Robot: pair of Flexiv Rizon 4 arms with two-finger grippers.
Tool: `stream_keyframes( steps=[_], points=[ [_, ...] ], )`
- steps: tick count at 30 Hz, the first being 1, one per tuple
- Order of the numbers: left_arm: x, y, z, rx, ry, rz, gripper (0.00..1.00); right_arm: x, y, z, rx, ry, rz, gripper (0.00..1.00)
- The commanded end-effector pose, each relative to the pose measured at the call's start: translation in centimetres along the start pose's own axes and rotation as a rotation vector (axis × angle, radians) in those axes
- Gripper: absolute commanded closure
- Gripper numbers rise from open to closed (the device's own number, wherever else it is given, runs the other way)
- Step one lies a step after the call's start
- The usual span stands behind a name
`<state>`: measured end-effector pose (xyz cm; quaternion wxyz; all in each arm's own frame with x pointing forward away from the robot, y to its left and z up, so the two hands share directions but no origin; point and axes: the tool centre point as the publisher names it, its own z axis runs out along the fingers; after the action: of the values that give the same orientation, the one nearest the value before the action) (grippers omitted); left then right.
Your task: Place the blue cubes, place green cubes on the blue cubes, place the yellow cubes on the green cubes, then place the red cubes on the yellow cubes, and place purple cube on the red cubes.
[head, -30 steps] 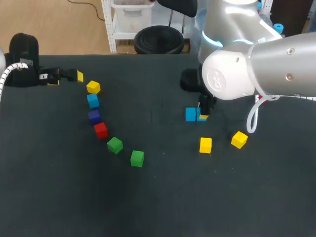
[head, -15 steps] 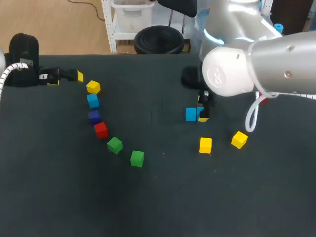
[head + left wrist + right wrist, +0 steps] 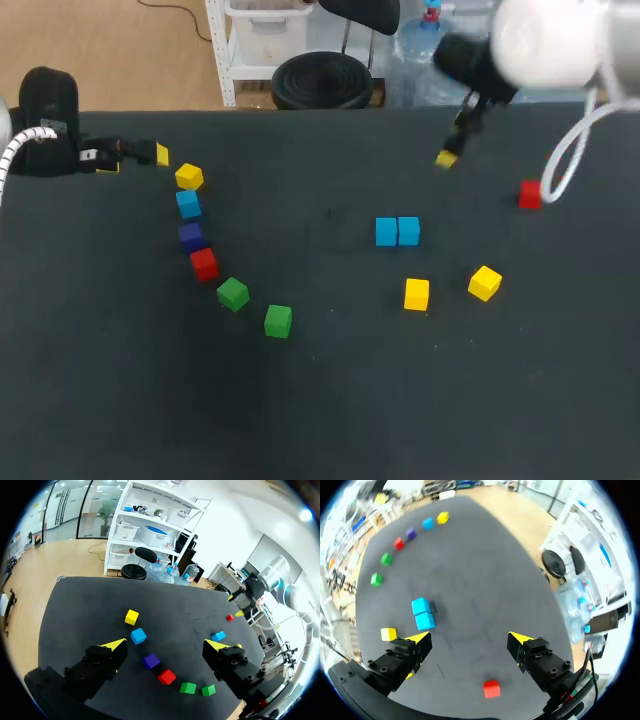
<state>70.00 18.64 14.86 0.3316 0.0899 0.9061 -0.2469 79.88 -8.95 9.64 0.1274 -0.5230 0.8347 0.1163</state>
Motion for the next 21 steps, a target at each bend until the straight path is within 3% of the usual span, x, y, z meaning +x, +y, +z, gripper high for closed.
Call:
stream_keyframes(
  steps=[1, 11, 21],
  points=[
    [0.0, 0.0, 0.0, -0.001, 0.0, 0.0, 0.0, 1.5, 0.4, -4.8, 0.009, -0.167, 0.074, 0.0],
    [0.0, 0.0, 0.0, -0.001, 0.0, 0.0, 0.0, 3.0, 2.0, -9.4, 0.086, -0.353, 0.124, 0.0],
    [0.0, 0.0, 0.0, -0.001, 0.0, 0.0, 0.0, 4.3, 2.6, -12.9, 0.15, -0.457, 0.137, 0.0]
  ],
)
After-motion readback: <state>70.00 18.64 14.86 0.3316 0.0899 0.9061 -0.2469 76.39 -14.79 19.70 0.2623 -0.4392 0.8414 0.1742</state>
